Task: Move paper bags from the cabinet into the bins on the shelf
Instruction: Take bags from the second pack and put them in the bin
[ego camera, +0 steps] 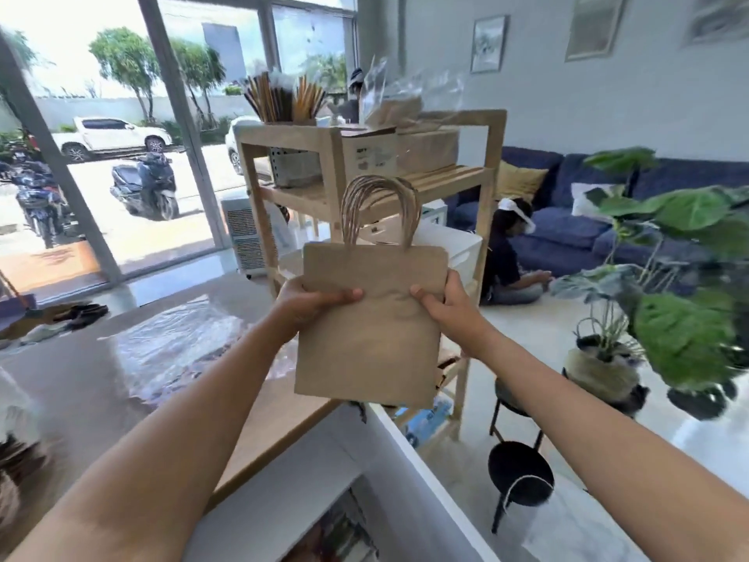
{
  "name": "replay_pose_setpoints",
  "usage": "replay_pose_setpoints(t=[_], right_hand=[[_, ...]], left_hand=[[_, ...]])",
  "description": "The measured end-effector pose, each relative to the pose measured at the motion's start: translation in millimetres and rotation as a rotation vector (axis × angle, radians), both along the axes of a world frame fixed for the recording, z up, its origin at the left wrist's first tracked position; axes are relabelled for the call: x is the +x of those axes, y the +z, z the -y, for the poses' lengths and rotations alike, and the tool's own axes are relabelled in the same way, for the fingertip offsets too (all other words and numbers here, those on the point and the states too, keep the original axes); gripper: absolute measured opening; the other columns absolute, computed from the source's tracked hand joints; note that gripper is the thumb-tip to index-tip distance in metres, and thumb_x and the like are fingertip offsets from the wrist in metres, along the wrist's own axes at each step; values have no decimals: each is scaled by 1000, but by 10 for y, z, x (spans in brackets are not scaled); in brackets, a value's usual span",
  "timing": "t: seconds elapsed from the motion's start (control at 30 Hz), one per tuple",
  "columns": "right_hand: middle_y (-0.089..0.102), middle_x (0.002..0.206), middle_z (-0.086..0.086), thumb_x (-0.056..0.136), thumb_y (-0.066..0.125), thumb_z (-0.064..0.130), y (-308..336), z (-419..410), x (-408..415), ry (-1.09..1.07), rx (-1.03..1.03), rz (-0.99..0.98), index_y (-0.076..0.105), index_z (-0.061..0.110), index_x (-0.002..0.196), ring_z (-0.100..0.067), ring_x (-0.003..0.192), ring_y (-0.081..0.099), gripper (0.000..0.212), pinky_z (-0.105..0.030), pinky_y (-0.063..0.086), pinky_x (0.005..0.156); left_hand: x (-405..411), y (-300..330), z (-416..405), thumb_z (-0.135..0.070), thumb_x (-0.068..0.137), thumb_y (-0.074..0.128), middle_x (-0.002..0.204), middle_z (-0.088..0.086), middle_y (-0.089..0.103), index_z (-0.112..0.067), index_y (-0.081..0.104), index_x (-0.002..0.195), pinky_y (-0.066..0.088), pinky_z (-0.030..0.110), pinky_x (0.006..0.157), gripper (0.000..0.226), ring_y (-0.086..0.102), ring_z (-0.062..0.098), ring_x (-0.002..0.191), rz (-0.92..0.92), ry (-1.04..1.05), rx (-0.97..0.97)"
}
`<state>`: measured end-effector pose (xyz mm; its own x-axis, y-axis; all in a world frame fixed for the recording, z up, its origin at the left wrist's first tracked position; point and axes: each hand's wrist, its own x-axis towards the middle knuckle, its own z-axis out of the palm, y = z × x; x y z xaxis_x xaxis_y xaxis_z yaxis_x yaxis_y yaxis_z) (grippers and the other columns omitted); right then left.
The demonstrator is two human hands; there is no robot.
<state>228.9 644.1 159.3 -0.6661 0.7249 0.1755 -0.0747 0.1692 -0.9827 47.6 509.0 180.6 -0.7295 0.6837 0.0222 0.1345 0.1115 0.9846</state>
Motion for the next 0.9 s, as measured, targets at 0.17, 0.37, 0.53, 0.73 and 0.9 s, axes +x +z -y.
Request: replay_pose_setpoints(t=[0.17, 0.37, 0.53, 0.73, 0.9], right_hand=[[58, 120, -4, 93, 60, 22, -109, -285, 406, -179, -56, 9, 35, 10, 132, -6, 93, 61, 47, -17, 54, 73], [62, 123, -12, 90, 64, 24, -289, -573, 616, -343, -206, 36, 46, 6, 130, -25, 105, 64, 48, -32, 56, 80], [66, 103, -14, 91, 62, 17, -327, -909, 567, -374, -317, 45, 59, 2, 116, -22, 77, 63, 29, -32, 54, 71], [64, 85, -11, 87, 66, 13, -252, -1626, 279, -340, -414, 123, 59, -1, 111, -22, 68, 60, 29, -31, 52, 64], [69, 91, -12, 83, 72, 21, -130, -2251, 70, -200, -514, 175, 62, 0, 113, -24, 73, 66, 38, -32, 54, 61]], left_hand=[[315, -52, -465, -26, 58, 91, 92, -2, 74, -17, 70, 91, 58, 18, 62, 40, 70, 8, 78, -16, -160, -56], [498, -97, -903, -38, 52, 92, 93, -2, 71, -19, 64, 89, 54, 23, 68, 50, 66, 7, 76, 21, -240, -174], [530, -130, -1268, -26, 63, 89, 85, -1, 68, -12, 64, 104, 48, 15, 39, 50, 62, 6, 64, 124, -267, -220], [350, -141, -1730, -41, 80, 74, 91, 6, 71, -7, 61, 112, 59, 30, 61, 49, 68, 17, 73, 272, -285, -321], [184, -163, -2217, -49, 73, 78, 80, 5, 74, -5, 63, 108, 59, 30, 54, 58, 69, 15, 59, 343, -96, -271]])
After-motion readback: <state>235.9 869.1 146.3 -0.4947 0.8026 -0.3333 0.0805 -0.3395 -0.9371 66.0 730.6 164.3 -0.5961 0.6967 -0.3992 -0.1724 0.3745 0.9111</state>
